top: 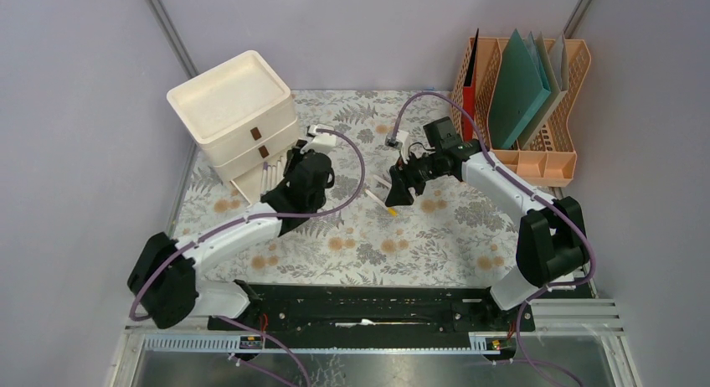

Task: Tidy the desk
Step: Place the stationery in the drawer.

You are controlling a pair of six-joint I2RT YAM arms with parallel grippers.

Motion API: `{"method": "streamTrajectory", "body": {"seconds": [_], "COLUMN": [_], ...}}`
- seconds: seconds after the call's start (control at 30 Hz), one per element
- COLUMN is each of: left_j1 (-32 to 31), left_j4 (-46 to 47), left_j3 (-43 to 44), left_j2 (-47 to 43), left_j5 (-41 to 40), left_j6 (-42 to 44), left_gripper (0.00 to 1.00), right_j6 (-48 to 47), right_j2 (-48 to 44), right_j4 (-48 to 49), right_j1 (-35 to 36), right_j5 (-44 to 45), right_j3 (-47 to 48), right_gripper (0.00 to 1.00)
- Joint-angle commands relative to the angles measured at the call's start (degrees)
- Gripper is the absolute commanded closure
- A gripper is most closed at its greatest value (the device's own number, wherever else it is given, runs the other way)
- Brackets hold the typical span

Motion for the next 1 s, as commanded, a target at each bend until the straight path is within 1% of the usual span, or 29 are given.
{"method": "streamTrajectory", "body": {"seconds": [0.0,0.07,0.17,0.2,0.23,0.27,0.3,0.37,0.4,0.43,0.53,0.7,0.8,0.97], "left_j1": [4.67,8.08,12.04,12.51,12.60,12.34,11.71,9.51,8.13,6.72,2.62,-3.59,-6.70,-9.58], "left_j4": [8.80,18.19,24.20,27.32,33.49,42.26,53.91,79.04,85.78,86.09,85.89,85.52,85.33,85.32], "left_j3": [0.32,-0.94,0.73,1.40,1.42,0.57,0.01,-1.68,-1.41,-1.14,-1.97,-2.77,-3.67,-4.00], "left_j2": [6.27,10.63,18.82,21.33,23.39,25.75,26.79,30.35,31.19,31.26,29.01,26.00,26.03,27.57], "left_j5": [-13.05,-14.10,-16.04,-17.68,-19.46,-21.66,-23.83,-25.73,-26.10,-26.62,-27.71,-31.11,-32.24,-34.47], "left_j6": [18.03,23.23,25.35,26.98,31.12,37.41,44.41,62.12,67.05,68.32,66.69,61.47,59.65,57.65], "left_gripper": [1.00,1.00,1.00,1.00,0.88,0.63,0.38,0.17,0.08,0.03,0.01,0.01,0.01,0.01], "right_j6": [-1.19,-1.23,-1.26,-1.31,-1.28,-1.32,-1.40,-1.61,-1.71,-1.80,-2.02,-1.84,-1.22,0.12], "right_j2": [-0.12,-0.22,-0.10,-0.07,-0.01,0.03,0.03,0.12,0.19,0.33,0.69,1.29,1.64,2.06], "right_j4": [0.24,0.24,0.40,0.37,0.35,0.32,0.35,0.33,0.29,0.29,0.29,1.02,2.38,4.62], "right_j1": [-0.29,-0.24,-0.29,-0.25,-0.32,-0.32,-0.32,-0.41,-0.46,-0.49,-0.74,-1.36,-1.69,-2.12], "right_j5": [0.26,0.23,0.18,0.20,0.22,0.28,0.35,0.61,0.73,0.90,1.61,3.76,6.09,9.92], "right_j3": [0.00,-0.07,-0.21,-0.26,-0.30,-0.26,-0.26,-0.26,-0.24,-0.21,-0.26,-0.59,-1.19,-2.17], "right_gripper": [0.28,0.28,0.28,0.28,0.28,0.28,0.28,0.28,0.28,0.28,0.28,0.29,0.29,0.29]}}
